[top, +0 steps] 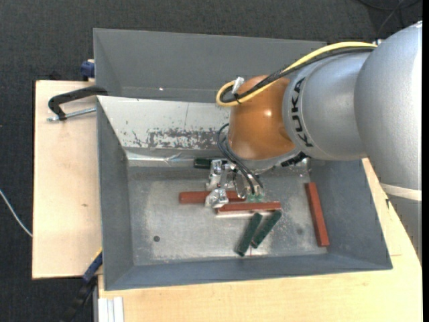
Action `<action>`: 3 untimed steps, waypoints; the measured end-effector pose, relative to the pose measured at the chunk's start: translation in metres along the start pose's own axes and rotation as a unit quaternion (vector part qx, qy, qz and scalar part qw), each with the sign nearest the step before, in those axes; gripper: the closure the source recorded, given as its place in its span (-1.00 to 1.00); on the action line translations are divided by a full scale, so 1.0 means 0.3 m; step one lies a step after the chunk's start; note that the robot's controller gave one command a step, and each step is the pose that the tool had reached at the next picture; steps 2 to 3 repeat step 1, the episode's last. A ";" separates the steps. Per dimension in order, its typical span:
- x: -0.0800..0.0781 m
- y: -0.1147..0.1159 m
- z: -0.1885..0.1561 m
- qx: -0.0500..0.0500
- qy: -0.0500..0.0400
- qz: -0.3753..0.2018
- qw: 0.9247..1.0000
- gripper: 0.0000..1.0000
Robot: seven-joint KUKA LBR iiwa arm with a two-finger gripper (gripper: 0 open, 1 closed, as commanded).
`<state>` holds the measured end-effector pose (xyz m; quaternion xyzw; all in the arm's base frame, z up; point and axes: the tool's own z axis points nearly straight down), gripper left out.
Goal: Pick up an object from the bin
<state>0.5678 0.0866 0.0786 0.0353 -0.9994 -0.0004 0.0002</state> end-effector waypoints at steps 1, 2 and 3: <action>-0.050 -0.013 -0.561 -0.001 -0.006 0.030 1.000 1.00; -0.050 -0.013 -0.561 -0.001 -0.006 0.030 1.000 1.00; -0.050 -0.013 -0.561 -0.001 -0.006 0.030 1.000 1.00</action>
Offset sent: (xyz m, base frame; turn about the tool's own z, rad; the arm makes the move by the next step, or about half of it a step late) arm 0.0000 0.0000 0.0000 0.0000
